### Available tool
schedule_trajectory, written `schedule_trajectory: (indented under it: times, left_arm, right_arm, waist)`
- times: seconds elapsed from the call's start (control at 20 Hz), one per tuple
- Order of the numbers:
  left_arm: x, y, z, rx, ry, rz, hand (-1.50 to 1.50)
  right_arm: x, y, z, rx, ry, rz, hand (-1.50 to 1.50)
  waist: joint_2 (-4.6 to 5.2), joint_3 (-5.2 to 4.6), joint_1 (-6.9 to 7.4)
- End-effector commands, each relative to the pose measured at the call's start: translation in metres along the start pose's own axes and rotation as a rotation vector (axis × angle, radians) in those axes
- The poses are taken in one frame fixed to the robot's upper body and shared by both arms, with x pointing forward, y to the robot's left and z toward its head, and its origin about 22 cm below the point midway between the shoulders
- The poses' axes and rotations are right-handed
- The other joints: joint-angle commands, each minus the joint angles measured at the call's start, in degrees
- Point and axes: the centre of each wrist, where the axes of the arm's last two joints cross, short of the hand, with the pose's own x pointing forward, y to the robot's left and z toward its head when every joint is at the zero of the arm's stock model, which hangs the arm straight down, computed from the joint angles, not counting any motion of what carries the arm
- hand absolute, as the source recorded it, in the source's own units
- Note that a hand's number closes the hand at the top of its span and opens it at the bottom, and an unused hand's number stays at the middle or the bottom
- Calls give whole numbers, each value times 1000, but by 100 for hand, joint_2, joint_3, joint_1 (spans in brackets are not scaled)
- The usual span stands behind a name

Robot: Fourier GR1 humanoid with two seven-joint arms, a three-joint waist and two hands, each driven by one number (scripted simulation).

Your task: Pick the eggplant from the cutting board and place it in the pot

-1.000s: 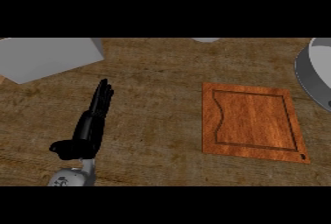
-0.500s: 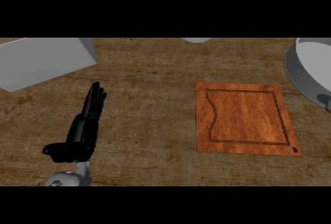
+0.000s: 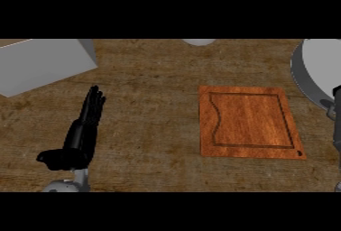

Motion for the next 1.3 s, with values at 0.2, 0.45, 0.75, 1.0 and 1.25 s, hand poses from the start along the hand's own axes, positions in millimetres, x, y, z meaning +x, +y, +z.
schedule_trajectory:
  times: [0.2,0.45,0.75,1.0,1.25]
  left_arm:
    - [-9,1,6,3,6,-7,0]
    - [-2,4,4,4,1,-3,0]
    - [6,8,2,20,11,-1,0]
    - [-6,11,3,52,19,-10,0]
    - [-13,1,0,47,34,-17,0]
  right_arm:
    - [-7,-13,-5,-245,13,-521,-150]
    - [-16,-10,3,-350,8,-773,-150]
    - [-35,8,8,-420,82,-925,-150]
    - [-58,32,30,-492,25,-939,-150]
    - [-71,37,31,-506,-2,-951,-150]
  waist:
    - [38,56,-34]
    - [-6,54,-63]
    - [-52,43,-182]
    - [-84,33,-308]
    - [-114,30,-347]
